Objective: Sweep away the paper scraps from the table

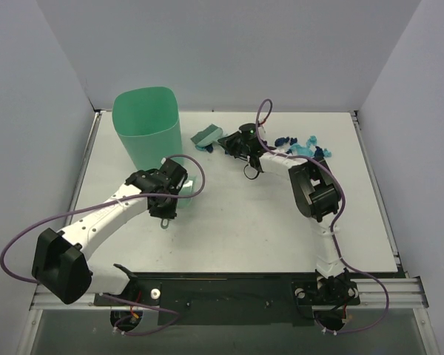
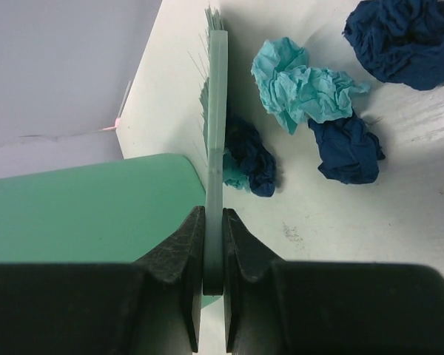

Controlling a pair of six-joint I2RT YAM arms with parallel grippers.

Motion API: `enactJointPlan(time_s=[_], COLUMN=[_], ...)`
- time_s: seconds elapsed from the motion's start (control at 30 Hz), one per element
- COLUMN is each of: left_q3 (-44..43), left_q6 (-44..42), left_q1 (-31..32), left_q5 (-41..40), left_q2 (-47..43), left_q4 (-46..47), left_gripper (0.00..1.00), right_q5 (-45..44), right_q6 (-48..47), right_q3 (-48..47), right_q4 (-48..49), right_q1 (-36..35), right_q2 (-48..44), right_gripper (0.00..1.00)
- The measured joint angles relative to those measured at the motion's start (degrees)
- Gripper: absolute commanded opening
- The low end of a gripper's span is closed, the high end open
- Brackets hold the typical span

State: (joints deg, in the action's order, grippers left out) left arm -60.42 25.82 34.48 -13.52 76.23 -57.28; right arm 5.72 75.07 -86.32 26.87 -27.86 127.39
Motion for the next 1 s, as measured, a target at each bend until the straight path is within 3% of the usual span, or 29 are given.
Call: enactJointPlan(time_s=[0.23,0.63,1.0], left_q3=[-1.2,-1.6,-2.9], left_q6=[-1.4,-2.6,-2.5], left_q1=[0.0,1.0,6.9], left_q5=[-0.5,-0.1,2.2], left_q2=[1.4,4.7,11.5], left_q4=[-0.2,-0.1,1.0], left_gripper=[0.00,0.00,0.00], right_q5=[0.6,0.3,-0.7], right_q6=[0.0,1.1,1.5], right_q3=[6.0,30.1,50.9], right_q4=[1.7,7.5,11.6], right_q1=[0.0,1.3,1.7], right_q2=[-3.1,-19.3,-36.2], right_gripper=[0.00,0.00,0.00])
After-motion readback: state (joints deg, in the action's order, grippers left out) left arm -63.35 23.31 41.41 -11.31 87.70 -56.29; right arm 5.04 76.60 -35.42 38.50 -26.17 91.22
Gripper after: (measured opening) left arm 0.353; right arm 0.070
